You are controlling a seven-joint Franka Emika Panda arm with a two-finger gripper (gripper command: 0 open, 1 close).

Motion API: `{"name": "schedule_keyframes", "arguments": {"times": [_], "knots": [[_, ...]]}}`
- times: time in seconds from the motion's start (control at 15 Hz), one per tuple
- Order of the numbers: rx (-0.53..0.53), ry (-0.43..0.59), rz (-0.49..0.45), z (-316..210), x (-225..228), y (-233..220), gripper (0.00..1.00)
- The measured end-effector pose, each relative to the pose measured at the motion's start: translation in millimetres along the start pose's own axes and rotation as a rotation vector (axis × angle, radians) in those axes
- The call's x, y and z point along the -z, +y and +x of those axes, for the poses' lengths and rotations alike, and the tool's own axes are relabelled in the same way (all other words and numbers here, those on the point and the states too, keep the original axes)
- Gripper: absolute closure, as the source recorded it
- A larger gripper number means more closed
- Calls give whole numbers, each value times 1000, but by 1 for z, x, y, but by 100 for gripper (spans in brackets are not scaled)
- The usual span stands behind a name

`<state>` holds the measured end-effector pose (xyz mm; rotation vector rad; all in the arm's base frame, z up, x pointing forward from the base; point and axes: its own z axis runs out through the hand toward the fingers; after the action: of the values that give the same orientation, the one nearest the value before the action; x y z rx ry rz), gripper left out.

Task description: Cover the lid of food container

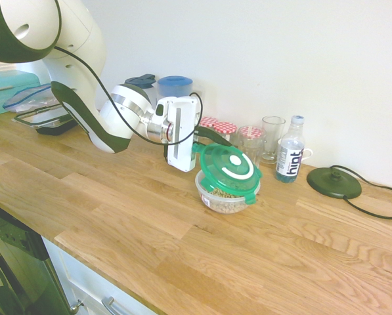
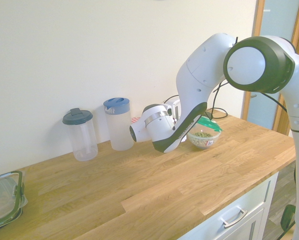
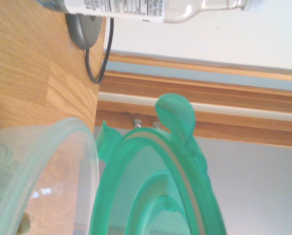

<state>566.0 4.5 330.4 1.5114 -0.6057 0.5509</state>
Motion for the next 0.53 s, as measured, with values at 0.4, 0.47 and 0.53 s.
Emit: {"name": "schedule_keyframes", "arguments": {"times": [0.4,0.47,0.53], "knots": [[13,-49,57,-2,11,-4,0],[18,-82,82,0,14,-4,0],[22,-124,112,4,18,-4,0]]}}
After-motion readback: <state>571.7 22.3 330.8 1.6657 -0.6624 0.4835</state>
